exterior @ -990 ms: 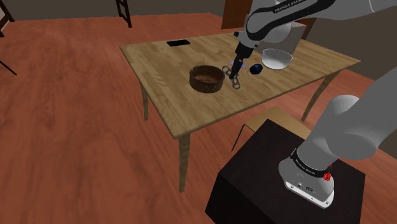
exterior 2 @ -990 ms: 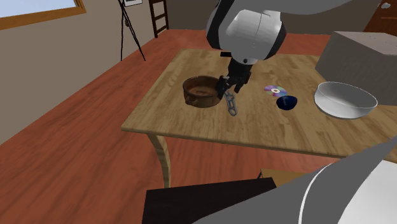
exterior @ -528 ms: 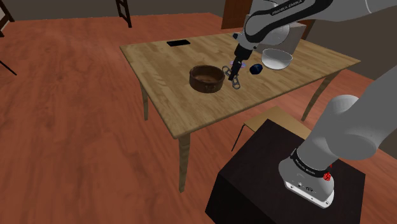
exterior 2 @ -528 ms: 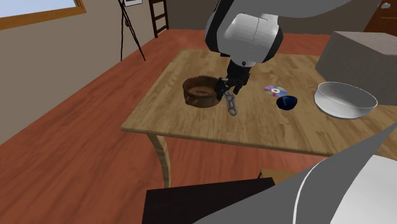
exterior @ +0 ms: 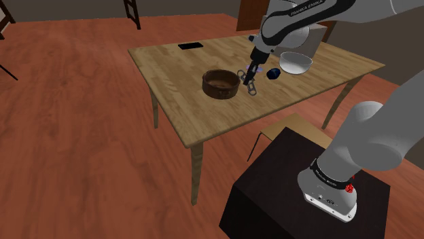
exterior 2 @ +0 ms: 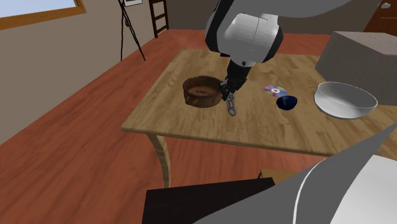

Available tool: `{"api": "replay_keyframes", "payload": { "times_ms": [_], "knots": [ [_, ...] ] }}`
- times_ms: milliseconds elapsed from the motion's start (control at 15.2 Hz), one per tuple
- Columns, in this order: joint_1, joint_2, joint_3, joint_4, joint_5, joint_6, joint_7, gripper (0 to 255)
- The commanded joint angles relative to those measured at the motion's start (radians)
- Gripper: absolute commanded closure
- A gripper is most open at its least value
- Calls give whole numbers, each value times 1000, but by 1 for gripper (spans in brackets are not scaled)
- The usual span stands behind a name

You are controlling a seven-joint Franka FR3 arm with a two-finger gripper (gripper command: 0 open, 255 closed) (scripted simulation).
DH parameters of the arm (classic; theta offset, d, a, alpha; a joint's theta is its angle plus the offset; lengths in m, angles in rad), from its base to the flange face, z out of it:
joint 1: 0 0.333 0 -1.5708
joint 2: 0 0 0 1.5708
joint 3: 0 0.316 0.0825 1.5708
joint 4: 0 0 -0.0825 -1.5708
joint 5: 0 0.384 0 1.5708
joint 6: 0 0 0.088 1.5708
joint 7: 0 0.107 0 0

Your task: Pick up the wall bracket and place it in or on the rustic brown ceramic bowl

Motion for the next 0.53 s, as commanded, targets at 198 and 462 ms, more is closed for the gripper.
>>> {"api": "replay_keyframes", "payload": {
  "times_ms": [198,462],
  "knots": [
    [0,0,0,-1,0,0,0,255],
    [-6,-29,9,29,-21,-55,23,255]
  ]
}}
